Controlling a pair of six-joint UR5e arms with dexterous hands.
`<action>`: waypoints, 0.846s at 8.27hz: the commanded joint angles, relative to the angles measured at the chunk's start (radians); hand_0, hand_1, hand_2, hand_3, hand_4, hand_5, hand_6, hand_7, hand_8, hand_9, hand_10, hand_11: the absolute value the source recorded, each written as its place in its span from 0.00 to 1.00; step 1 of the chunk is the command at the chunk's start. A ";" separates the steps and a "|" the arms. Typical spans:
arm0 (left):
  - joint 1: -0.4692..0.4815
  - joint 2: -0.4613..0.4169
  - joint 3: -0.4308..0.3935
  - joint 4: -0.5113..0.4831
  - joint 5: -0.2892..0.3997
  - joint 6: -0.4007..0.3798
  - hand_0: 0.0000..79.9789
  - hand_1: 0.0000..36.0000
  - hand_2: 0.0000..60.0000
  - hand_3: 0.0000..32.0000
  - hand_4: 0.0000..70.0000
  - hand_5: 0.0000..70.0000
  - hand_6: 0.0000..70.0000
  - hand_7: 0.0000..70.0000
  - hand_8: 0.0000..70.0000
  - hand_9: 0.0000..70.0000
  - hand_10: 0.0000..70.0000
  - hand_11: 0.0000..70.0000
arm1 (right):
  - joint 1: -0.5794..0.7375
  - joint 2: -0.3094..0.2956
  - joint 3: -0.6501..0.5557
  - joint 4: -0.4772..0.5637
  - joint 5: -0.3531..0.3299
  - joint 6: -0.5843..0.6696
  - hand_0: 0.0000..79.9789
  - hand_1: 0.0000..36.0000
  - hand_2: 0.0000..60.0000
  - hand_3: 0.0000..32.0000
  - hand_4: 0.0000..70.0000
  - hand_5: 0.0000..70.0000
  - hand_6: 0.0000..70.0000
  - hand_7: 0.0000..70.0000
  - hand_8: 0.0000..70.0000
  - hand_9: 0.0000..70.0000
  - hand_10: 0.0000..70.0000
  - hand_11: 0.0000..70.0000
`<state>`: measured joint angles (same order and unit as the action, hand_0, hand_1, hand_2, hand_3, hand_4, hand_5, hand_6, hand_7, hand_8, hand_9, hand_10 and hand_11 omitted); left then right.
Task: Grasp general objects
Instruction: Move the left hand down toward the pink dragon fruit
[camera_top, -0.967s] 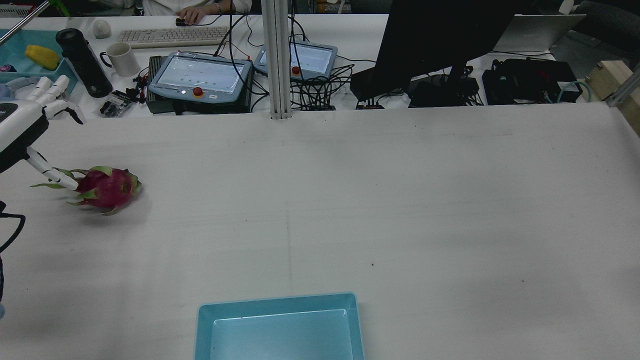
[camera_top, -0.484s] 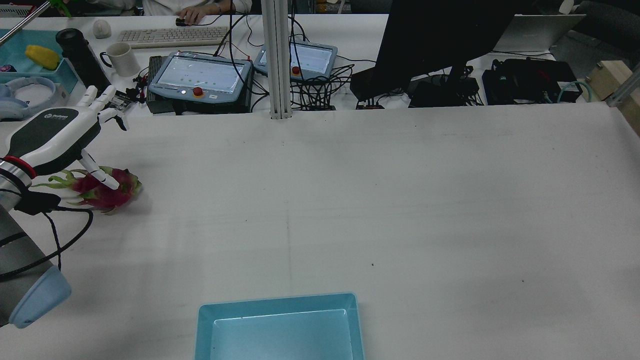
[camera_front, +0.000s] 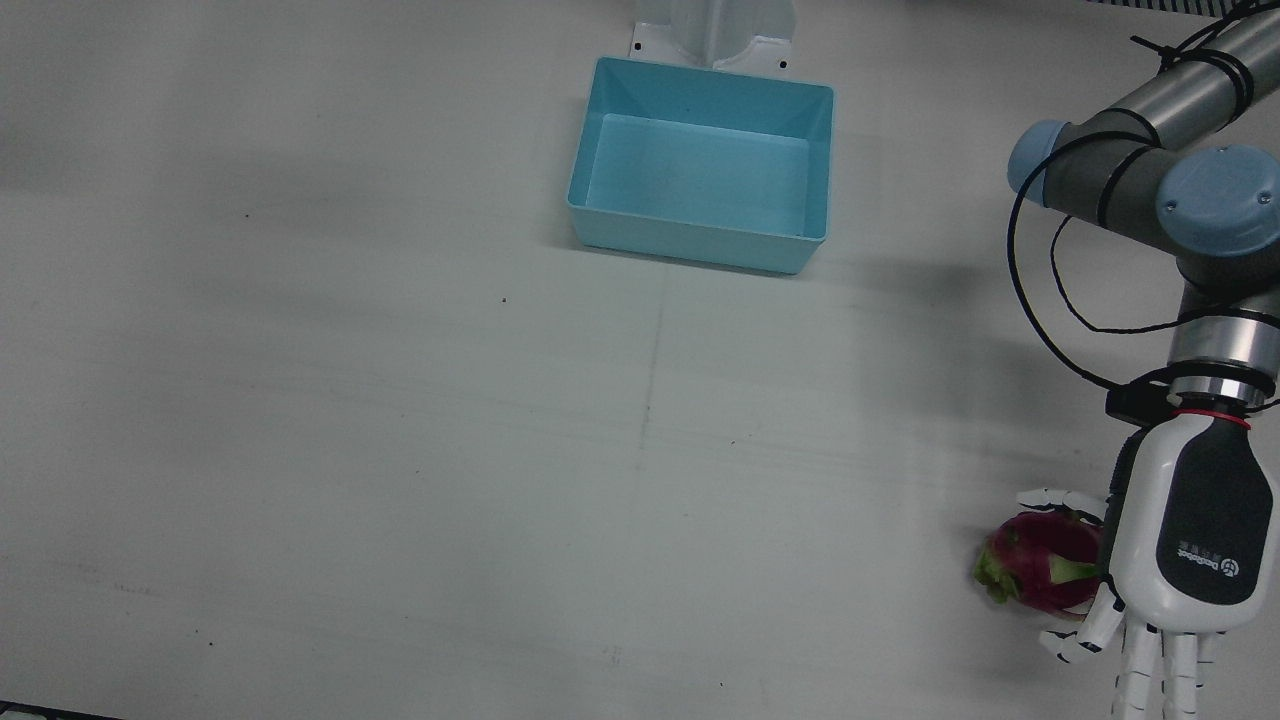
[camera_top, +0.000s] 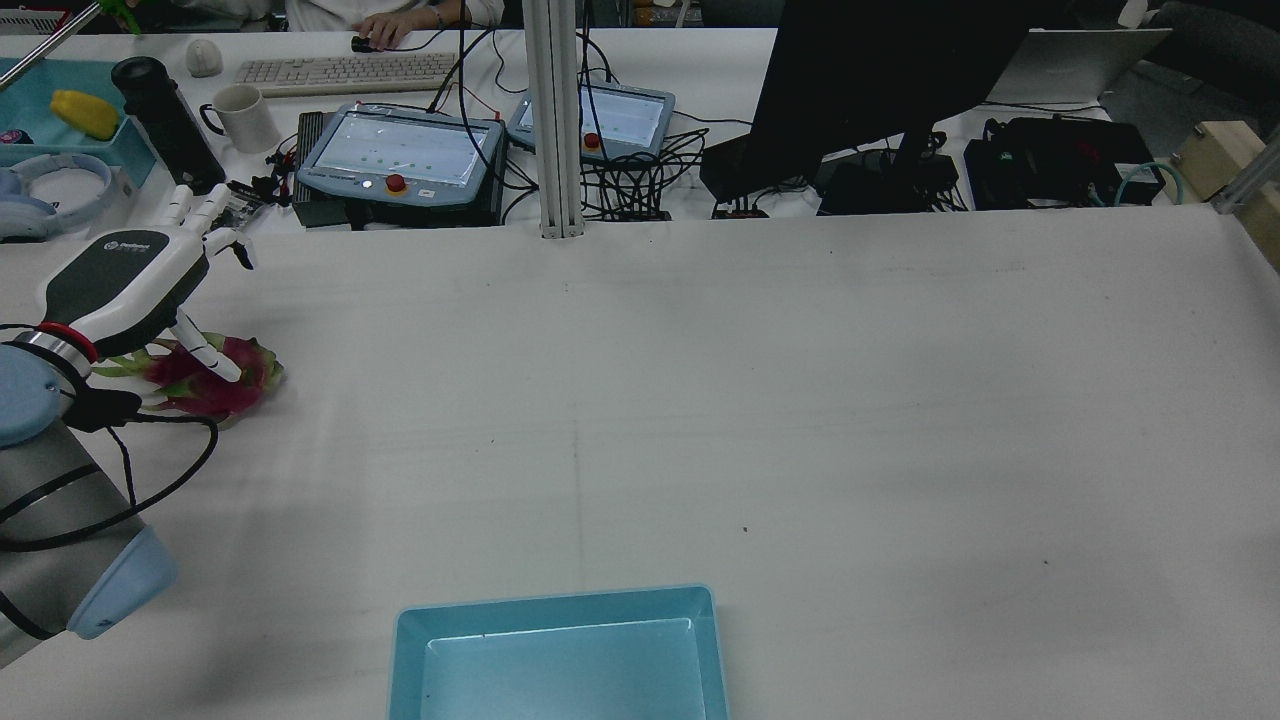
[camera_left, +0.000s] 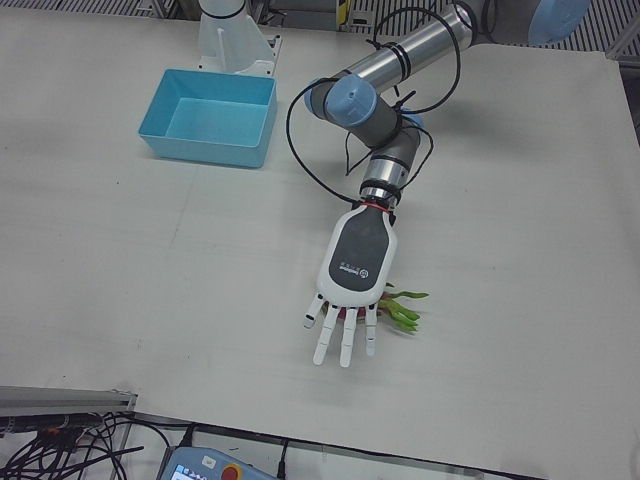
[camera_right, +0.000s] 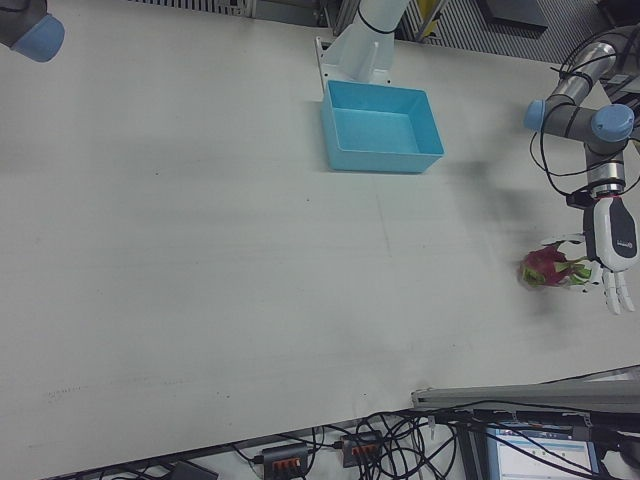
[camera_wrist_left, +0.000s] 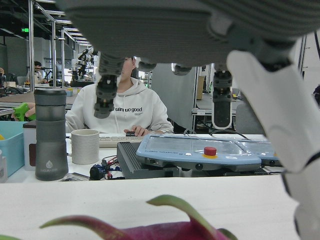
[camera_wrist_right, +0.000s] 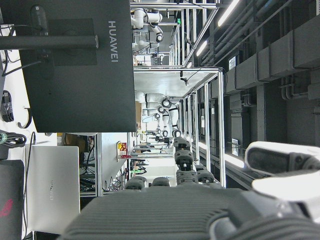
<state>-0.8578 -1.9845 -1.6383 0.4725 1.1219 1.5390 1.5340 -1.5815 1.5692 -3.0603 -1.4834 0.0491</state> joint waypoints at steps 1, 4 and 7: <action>-0.004 0.057 -0.068 0.026 0.001 -0.002 0.65 0.54 0.08 0.57 0.00 0.00 0.00 0.00 0.00 0.00 0.01 0.05 | 0.000 0.000 0.000 0.000 0.000 0.000 0.00 0.00 0.00 0.00 0.00 0.00 0.00 0.00 0.00 0.00 0.00 0.00; 0.016 0.102 -0.081 0.077 0.003 0.003 0.67 0.61 0.11 0.52 0.00 0.00 0.00 0.00 0.00 0.00 0.02 0.07 | 0.000 0.000 0.000 0.000 0.000 0.000 0.00 0.00 0.00 0.00 0.00 0.00 0.00 0.00 0.00 0.00 0.00 0.00; 0.016 0.127 -0.007 -0.010 0.001 0.016 0.66 0.57 0.09 0.58 0.00 0.00 0.00 0.00 0.00 0.00 0.02 0.06 | 0.000 0.000 0.000 0.000 0.000 0.000 0.00 0.00 0.00 0.00 0.00 0.00 0.00 0.00 0.00 0.00 0.00 0.00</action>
<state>-0.8445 -1.8687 -1.7086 0.5227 1.1241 1.5450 1.5340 -1.5815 1.5694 -3.0603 -1.4834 0.0491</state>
